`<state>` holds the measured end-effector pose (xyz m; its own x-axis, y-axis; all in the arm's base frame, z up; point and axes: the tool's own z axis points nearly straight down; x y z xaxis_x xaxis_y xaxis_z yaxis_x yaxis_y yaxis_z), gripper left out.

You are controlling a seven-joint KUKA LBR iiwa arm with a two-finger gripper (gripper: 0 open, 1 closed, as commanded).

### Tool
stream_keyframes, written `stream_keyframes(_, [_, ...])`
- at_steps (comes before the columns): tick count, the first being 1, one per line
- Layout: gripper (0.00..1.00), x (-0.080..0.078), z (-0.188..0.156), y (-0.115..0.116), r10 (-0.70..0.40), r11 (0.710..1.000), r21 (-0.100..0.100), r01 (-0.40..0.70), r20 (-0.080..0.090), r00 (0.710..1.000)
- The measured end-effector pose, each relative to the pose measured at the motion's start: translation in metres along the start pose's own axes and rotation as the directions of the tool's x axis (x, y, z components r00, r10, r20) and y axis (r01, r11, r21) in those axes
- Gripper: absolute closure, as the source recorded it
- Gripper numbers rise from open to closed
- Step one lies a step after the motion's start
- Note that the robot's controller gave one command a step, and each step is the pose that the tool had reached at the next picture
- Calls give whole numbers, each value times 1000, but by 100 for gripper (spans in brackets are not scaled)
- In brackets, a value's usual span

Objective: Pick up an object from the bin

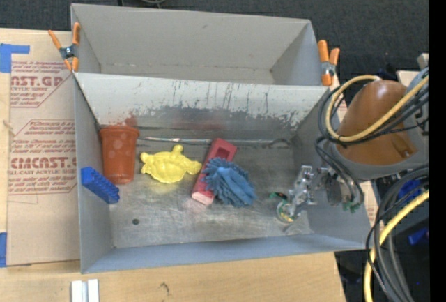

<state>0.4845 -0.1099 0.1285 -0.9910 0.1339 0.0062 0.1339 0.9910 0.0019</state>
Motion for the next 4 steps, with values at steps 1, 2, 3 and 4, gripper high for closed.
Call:
stream_keyframes(1, [100, 4, -105, 16, 261, 965, 0, -261, 8, 965])
stream_keyframes(2, [100, 4, -105, 16, 261, 965, 0, -261, 8, 965])
stream_keyframes(3, [100, -12, -85, 27, 221, 975, 0, -221, 17, 975])
stream_keyframes(4, [0, -37, -10, 100, 112, 994, 0, -112, 6, 994])
